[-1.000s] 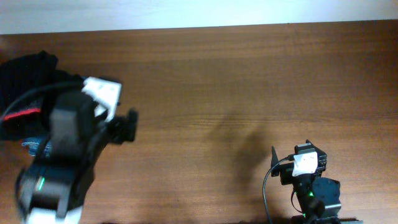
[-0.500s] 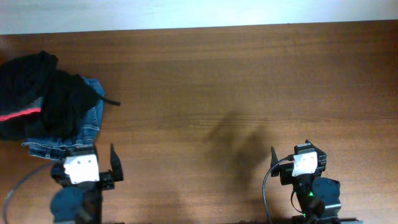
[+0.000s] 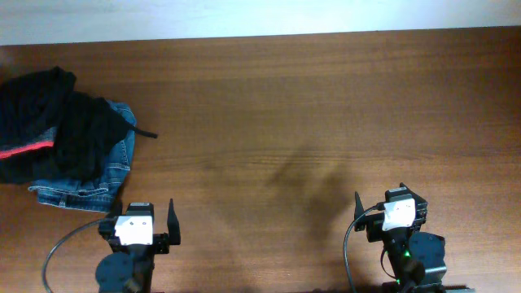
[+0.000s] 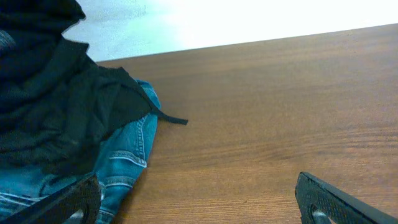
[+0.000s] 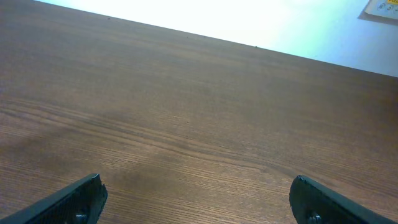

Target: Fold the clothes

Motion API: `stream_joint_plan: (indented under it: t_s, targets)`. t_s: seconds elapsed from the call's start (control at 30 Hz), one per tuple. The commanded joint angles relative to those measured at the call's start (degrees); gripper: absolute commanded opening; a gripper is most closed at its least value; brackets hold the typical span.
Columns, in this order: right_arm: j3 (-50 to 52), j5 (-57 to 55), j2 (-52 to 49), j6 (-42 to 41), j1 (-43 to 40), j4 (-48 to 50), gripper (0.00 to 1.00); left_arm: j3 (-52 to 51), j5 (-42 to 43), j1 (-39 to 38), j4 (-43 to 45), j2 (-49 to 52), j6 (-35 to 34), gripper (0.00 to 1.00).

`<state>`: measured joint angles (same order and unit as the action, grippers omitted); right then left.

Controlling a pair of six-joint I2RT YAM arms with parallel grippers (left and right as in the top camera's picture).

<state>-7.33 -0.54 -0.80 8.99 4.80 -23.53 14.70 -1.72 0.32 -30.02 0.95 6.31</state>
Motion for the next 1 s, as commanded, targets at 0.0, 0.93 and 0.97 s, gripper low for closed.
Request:
stream_joint_plan:
  t_s: [0.0,0.93,0.97]
  targets:
    - [0.4,0.1,0.5,-0.5,-0.3,0.2,0.99,-3.9,0.4,-0.3,2.6,-0.7,-0.9,0.99]
    - [0.4,0.1,0.5,-0.5,-0.3,0.2,0.99,-8.2,0.5,-0.5,8.4,-0.6,-0.9,0.99]
    - [0.4,0.1,0.5,-0.5,-0.3,0.2,0.99,-8.2,0.5,-0.5,8.4,-0.6,-0.8,1.0]
